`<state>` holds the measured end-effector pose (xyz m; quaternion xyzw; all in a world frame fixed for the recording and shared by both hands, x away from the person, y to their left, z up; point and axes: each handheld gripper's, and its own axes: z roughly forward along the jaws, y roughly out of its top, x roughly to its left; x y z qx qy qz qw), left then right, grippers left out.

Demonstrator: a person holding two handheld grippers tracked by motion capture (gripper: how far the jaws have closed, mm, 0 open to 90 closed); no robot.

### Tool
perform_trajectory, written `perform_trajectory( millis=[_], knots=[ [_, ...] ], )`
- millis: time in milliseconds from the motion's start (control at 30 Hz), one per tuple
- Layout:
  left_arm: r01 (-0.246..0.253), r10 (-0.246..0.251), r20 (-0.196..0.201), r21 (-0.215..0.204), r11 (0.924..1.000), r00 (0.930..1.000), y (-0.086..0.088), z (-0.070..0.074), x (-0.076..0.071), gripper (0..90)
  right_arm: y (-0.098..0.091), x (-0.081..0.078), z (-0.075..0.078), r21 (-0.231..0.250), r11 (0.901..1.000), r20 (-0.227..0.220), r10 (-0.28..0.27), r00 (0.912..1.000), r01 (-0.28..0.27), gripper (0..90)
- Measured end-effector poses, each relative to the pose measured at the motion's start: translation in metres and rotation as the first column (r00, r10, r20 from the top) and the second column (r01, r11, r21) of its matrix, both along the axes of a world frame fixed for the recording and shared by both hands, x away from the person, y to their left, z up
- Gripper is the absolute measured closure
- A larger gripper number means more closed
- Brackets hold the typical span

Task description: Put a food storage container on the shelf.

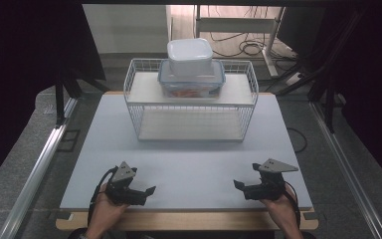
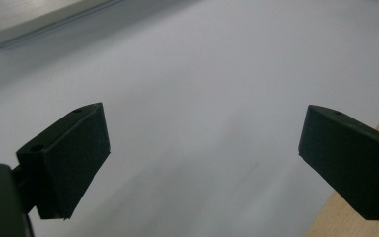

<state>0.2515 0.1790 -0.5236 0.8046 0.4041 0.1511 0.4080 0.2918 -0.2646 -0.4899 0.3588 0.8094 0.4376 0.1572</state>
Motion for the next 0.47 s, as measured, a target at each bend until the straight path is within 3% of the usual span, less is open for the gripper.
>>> perform_trajectory(
  millis=[300, 467],
  knots=[
    [0.001, 0.003, -0.059, 0.054, 0.9985, 0.9983, -0.003, -0.01, 0.004, 5.4, -0.001, 0.003, -0.012, -0.028, 0.9996, -0.059, 0.008, 0.9982, -0.01, 4.3],
    [0.001, 0.002, -0.06, 0.044, 0.9991, 0.9982, -0.003, -0.01, 0.005, 5.4, -0.001, 0.004, -0.012, -0.03, 0.9995, -0.056, 0.005, 0.9984, -0.007, 4.3]
  ],
)
